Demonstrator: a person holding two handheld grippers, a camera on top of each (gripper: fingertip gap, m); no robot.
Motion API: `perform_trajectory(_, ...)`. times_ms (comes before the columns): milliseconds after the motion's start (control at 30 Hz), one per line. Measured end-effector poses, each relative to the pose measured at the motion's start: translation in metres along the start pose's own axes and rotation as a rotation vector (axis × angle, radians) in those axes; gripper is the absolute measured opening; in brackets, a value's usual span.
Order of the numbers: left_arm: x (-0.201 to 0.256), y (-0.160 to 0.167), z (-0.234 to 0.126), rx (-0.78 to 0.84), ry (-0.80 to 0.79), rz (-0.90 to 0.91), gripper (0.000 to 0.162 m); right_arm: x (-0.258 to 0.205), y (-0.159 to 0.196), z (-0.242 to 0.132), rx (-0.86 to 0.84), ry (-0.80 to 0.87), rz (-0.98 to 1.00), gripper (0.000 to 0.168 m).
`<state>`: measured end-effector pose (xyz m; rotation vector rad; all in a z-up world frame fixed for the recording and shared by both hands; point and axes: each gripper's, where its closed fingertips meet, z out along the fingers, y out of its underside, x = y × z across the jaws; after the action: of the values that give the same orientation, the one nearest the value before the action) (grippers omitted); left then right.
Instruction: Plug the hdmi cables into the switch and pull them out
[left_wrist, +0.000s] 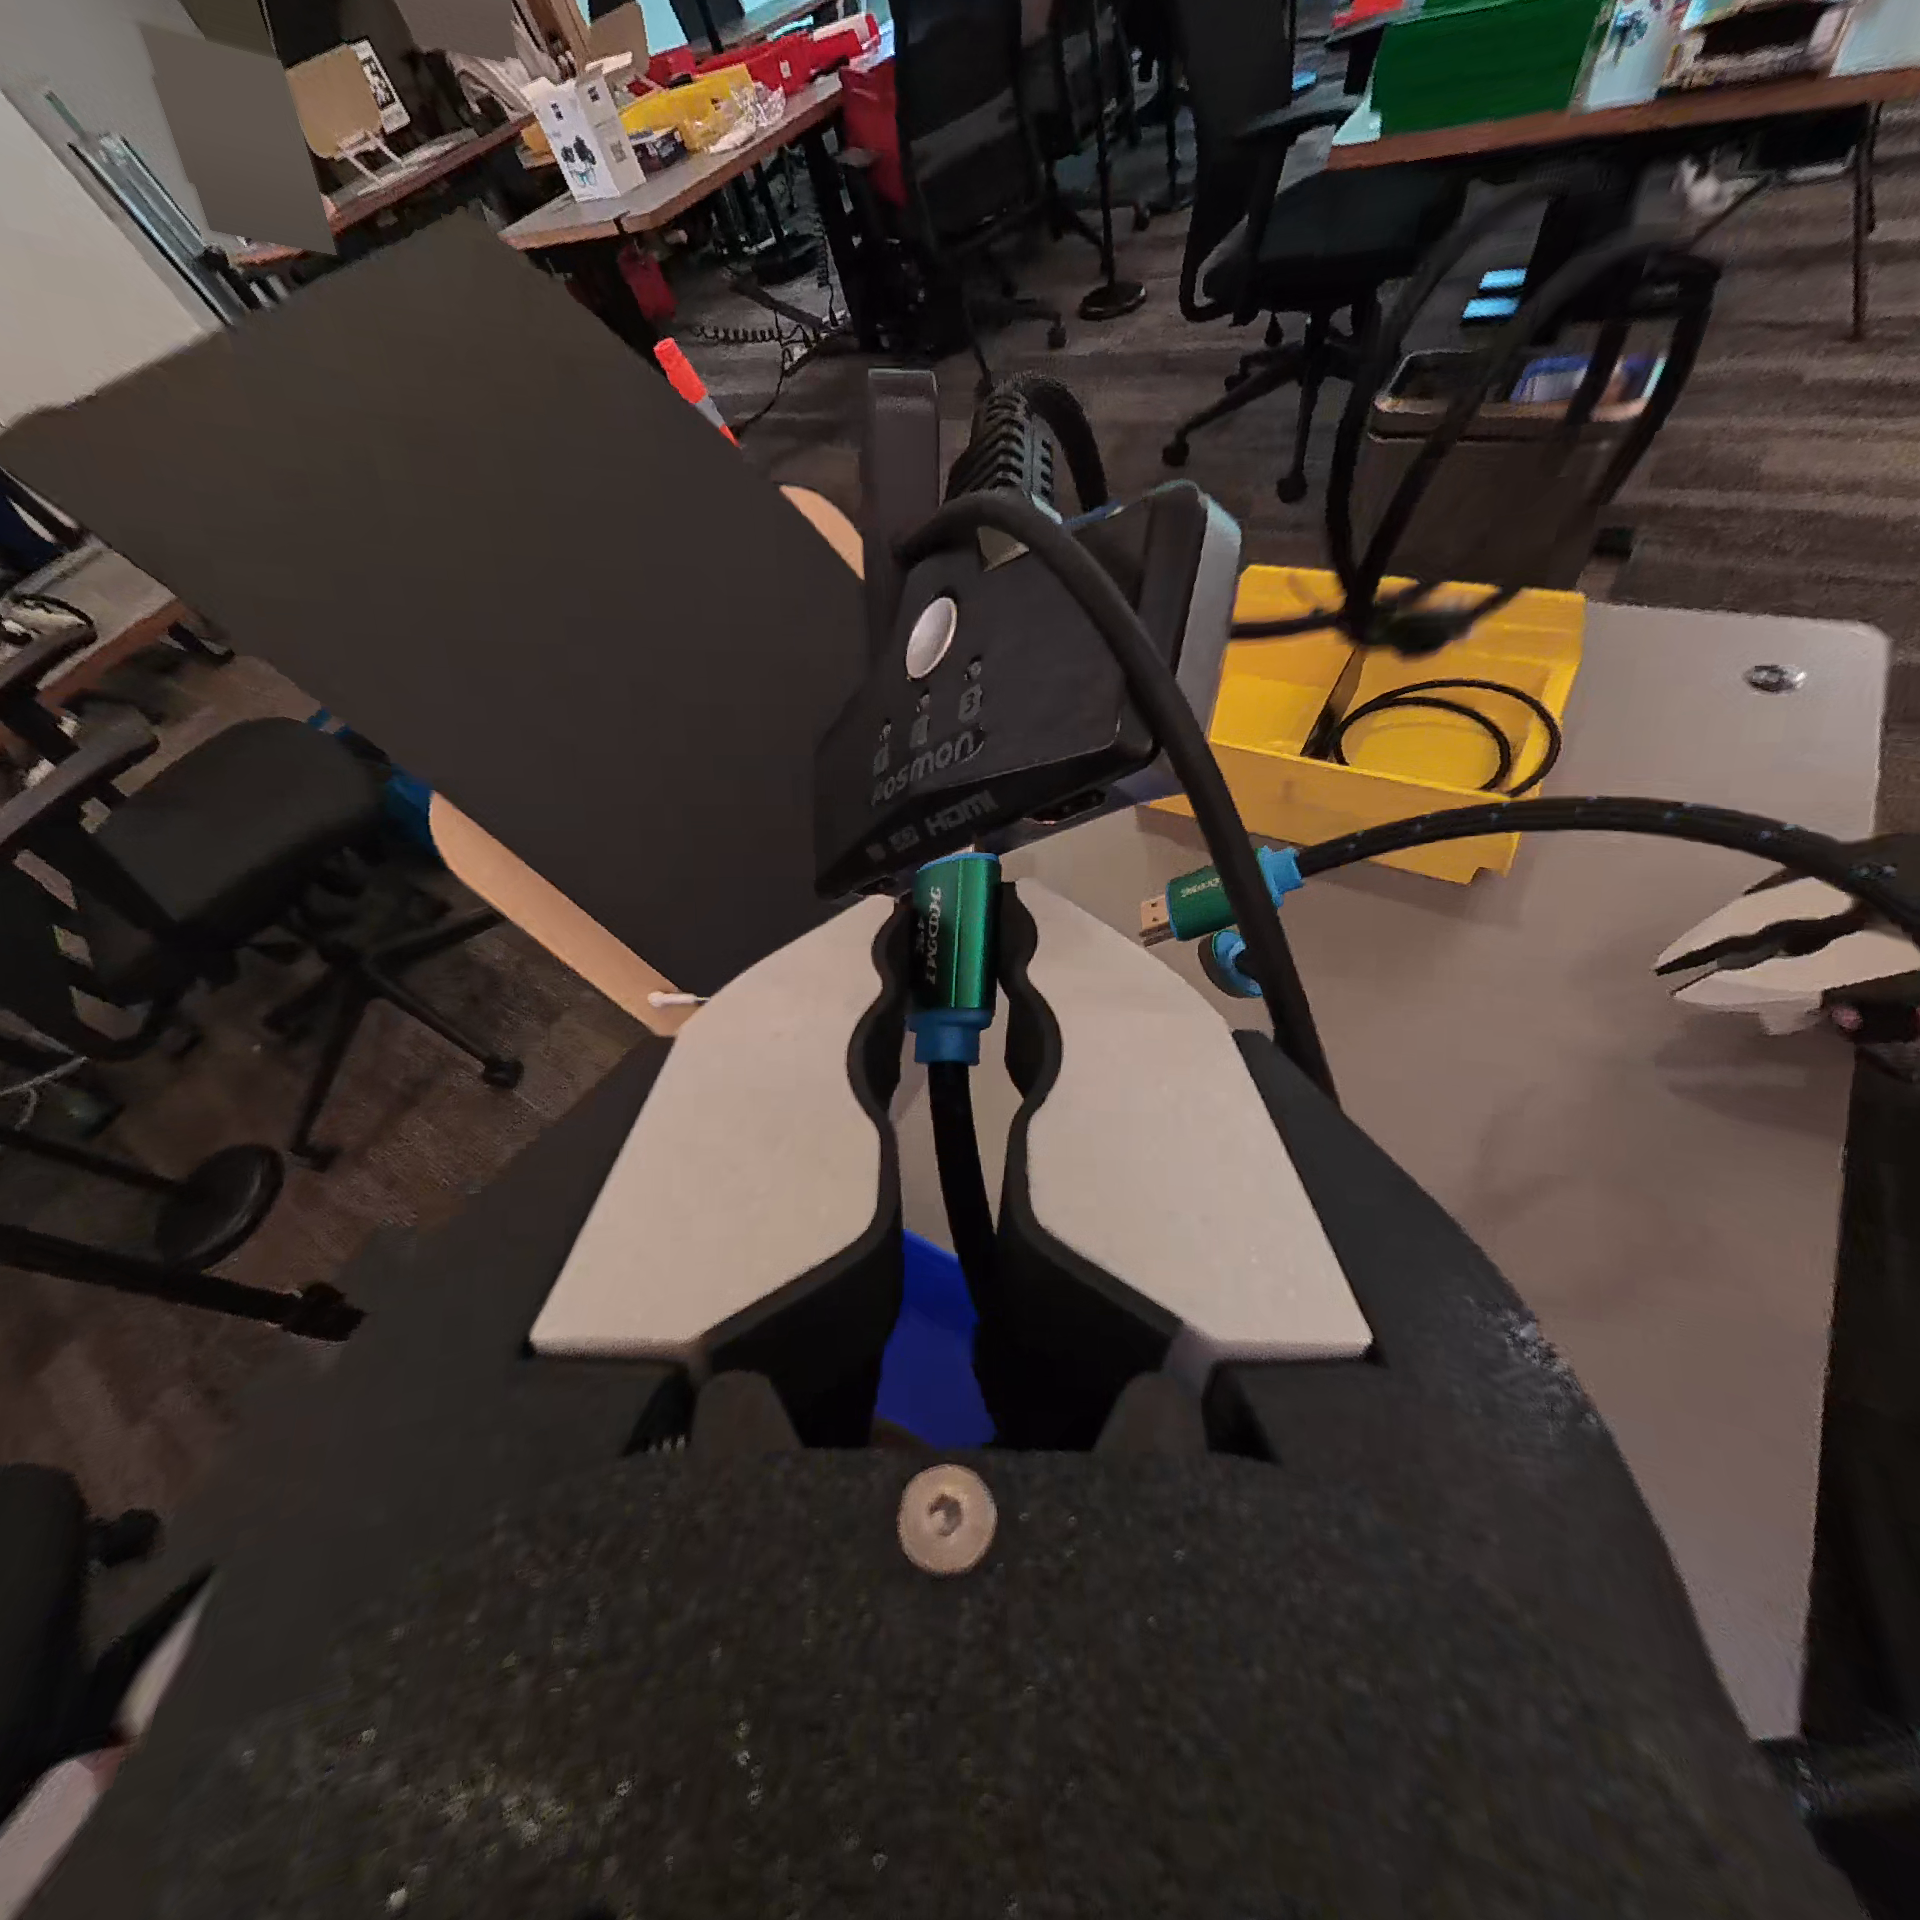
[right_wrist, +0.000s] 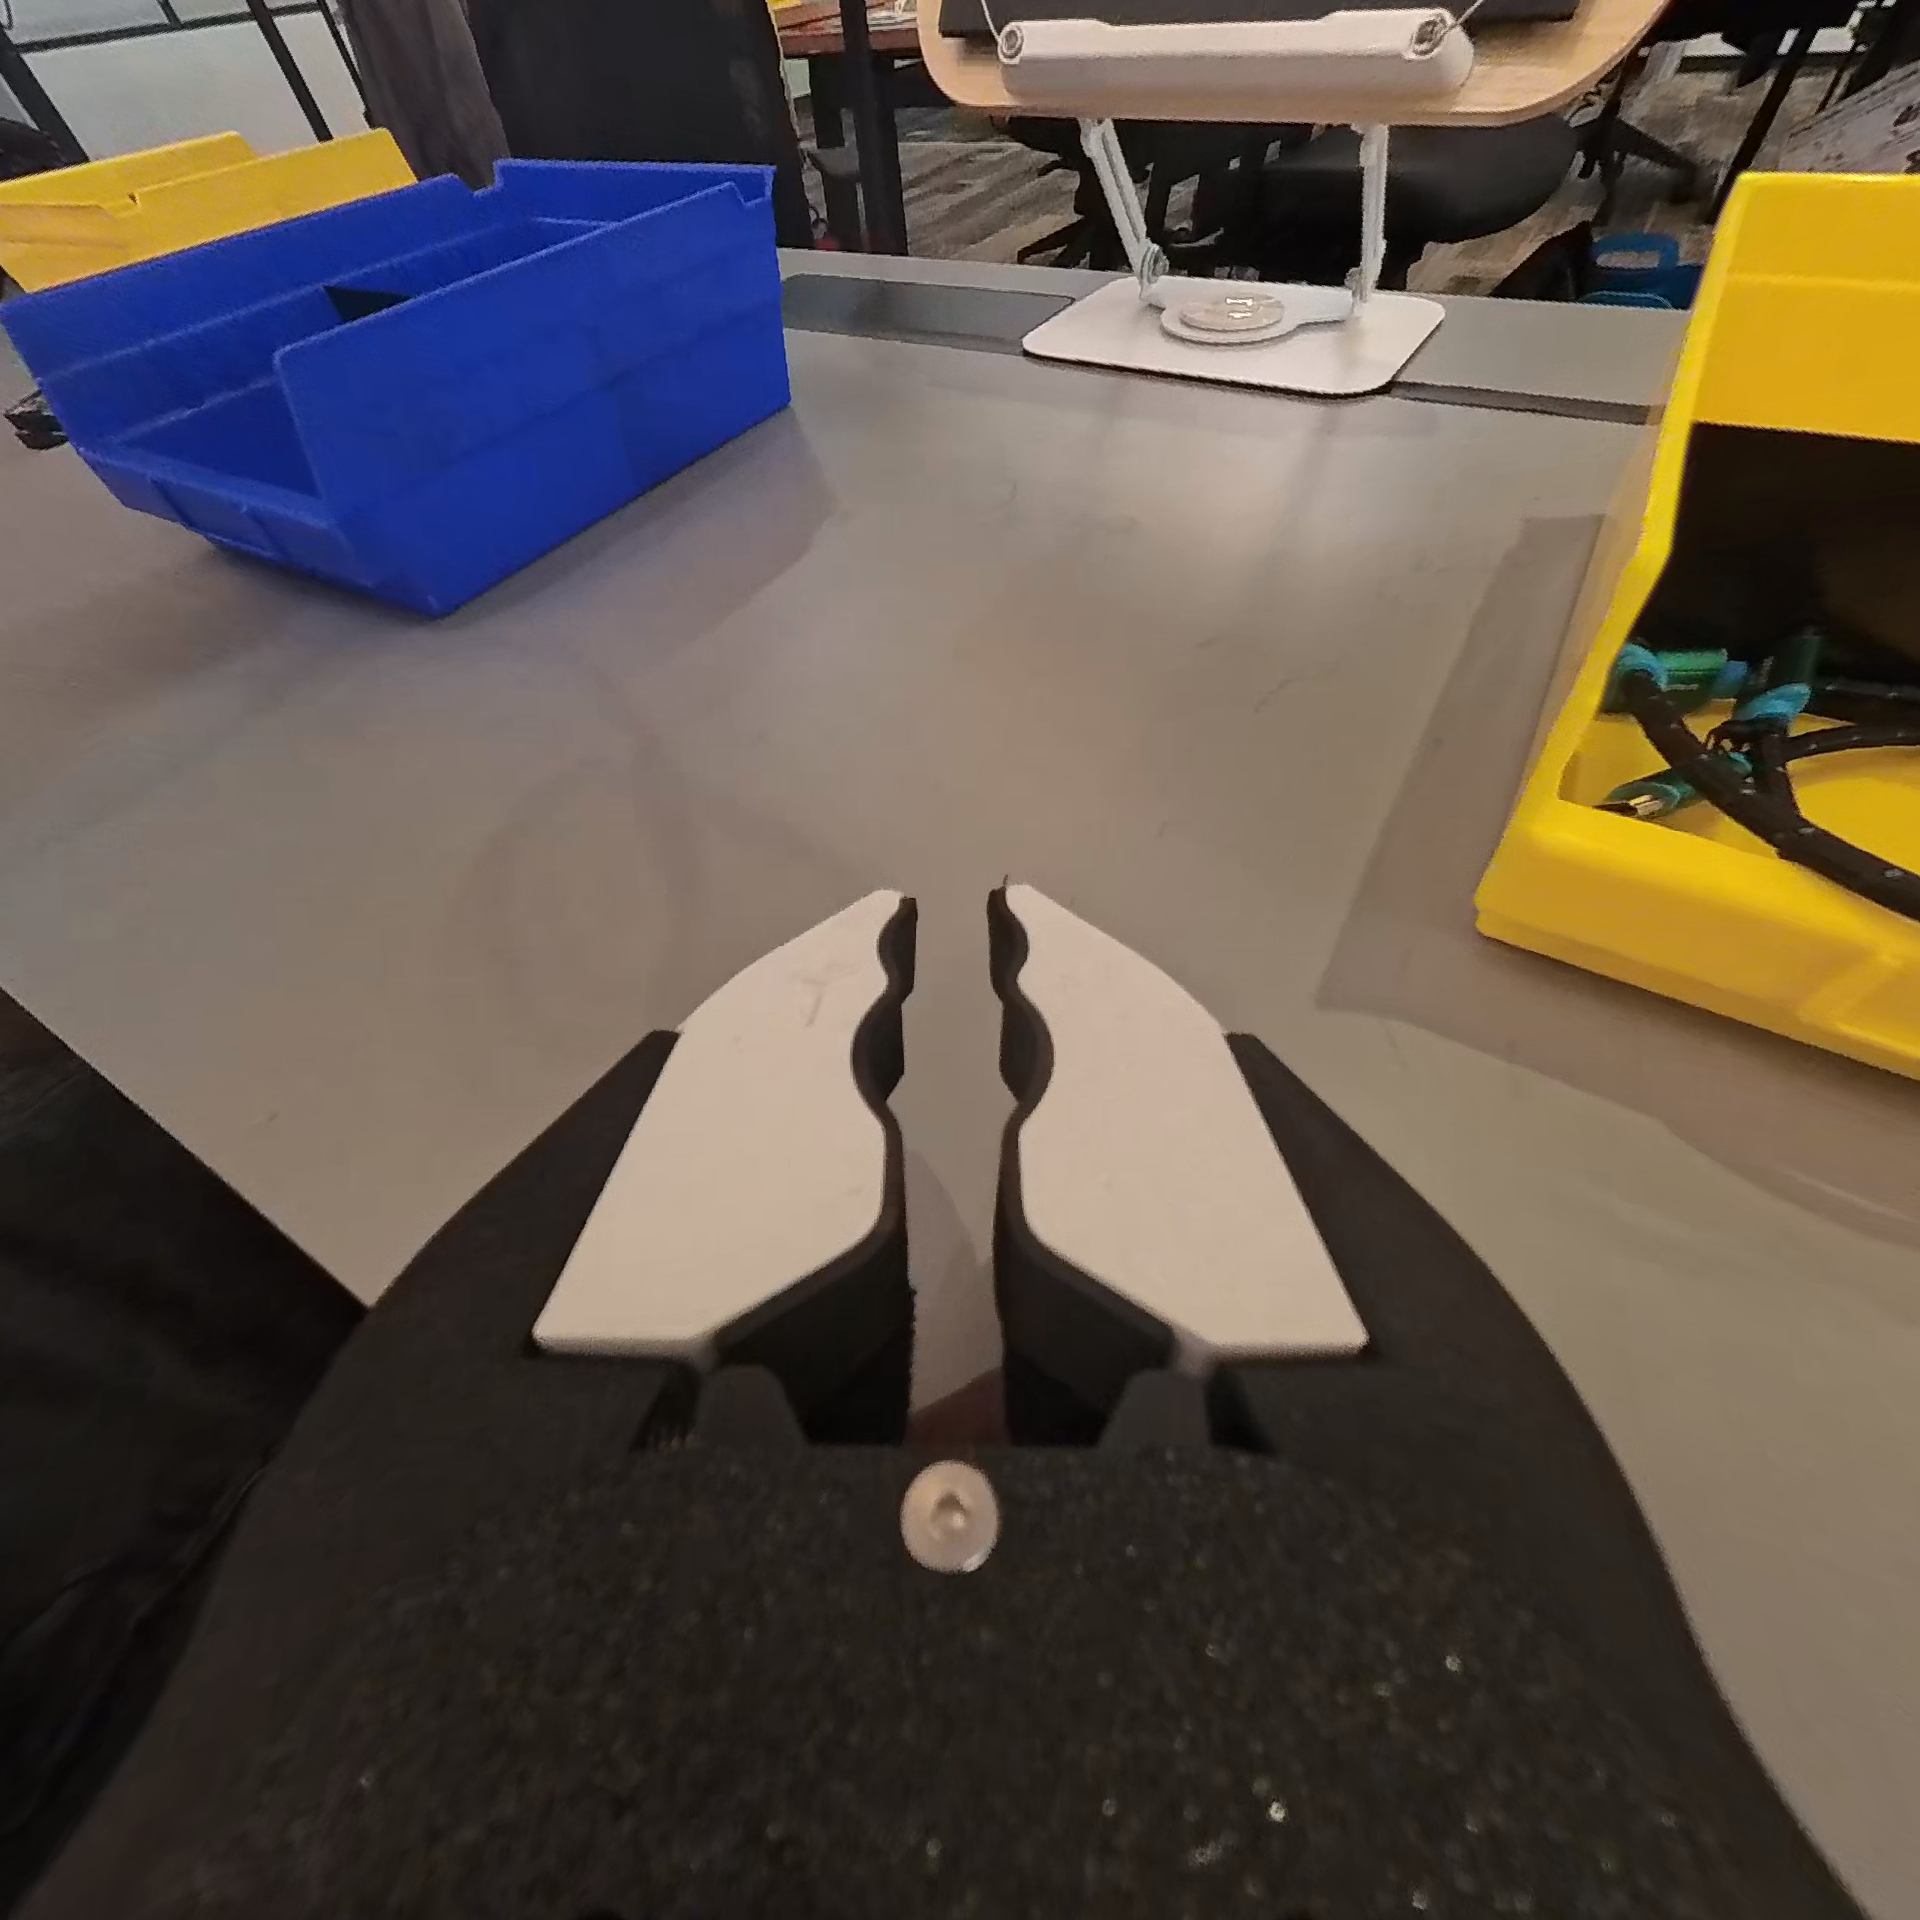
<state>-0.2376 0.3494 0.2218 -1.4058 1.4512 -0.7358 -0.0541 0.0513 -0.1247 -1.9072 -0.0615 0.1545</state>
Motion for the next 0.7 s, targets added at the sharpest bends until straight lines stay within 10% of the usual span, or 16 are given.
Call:
perform_trajectory(500, 0.127, 0.204, 0.145, -0.481, -0.229, -0.023, 0.017, 0.000, 0.002, -0.001, -0.009, -0.003, -0.008, 0.013)
perform_trajectory(700, 0.200, 0.262, 0.180, -0.610, -0.046, -0.087, 0.016, -0.004, 0.005, 0.002, -0.023, -0.022, -0.012, 0.013)
